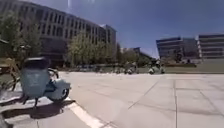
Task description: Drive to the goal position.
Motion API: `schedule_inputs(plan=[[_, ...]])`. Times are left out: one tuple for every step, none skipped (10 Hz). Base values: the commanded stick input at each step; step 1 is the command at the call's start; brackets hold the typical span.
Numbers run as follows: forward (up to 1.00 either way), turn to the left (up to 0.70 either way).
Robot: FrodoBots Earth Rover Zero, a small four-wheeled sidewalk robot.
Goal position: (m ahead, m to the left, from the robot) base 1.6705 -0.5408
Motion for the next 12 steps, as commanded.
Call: schedule_inputs(plan=[[0.00, 0.00], [0.00, 0.00], [0.00, 0.00], [0.02, 0.00], [0.14, 0.00], [0.67, 0.00], [0.70, -0.07], [0.70, -0.25], [0.70, -0.33], [0.70, -0.33], [0.70, -0.33], [0.70, -0.33]])
